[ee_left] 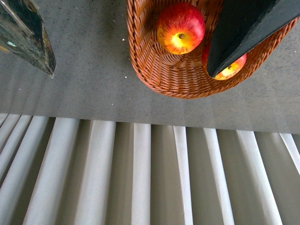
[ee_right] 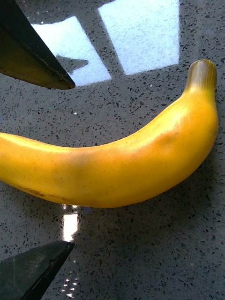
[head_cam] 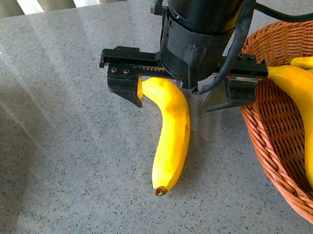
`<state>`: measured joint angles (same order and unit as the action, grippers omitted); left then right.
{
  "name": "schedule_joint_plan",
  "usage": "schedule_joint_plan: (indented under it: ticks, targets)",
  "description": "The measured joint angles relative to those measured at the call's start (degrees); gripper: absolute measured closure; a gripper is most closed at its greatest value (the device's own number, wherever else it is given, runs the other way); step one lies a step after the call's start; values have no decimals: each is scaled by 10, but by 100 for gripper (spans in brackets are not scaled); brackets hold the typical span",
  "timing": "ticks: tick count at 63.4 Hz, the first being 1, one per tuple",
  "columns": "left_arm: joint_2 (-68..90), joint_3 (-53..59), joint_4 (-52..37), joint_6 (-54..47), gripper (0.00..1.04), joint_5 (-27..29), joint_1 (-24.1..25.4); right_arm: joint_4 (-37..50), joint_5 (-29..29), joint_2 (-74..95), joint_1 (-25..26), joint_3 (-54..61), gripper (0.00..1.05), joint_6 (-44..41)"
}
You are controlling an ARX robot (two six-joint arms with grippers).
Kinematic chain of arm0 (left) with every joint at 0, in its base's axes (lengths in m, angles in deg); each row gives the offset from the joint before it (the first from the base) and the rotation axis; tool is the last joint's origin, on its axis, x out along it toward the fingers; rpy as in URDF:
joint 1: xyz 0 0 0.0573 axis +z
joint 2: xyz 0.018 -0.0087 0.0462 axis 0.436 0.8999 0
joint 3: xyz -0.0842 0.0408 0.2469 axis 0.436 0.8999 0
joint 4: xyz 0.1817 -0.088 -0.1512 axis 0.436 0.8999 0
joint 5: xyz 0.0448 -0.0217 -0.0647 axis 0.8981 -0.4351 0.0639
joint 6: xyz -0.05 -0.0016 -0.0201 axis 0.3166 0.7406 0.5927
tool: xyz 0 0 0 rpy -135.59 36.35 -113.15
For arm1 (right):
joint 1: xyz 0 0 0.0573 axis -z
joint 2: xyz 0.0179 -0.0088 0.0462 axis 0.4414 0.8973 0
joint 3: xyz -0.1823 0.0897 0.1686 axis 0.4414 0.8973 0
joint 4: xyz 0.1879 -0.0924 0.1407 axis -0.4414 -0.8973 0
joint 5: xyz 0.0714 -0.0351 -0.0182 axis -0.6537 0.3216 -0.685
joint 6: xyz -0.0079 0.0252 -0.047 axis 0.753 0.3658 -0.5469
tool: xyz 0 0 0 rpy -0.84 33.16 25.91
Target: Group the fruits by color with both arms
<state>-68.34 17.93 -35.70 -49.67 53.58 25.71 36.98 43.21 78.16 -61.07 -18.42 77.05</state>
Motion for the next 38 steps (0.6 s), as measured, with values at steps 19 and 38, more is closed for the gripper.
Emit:
schedule_joint_plan:
  ticks: [19,38]
  targets:
    - [0,0,0,0,9,0,0,-9,2,20,0,-12,10,0]
    - [0,0,0,0,9,0,0,-17,7,37,0,-24,10,-2]
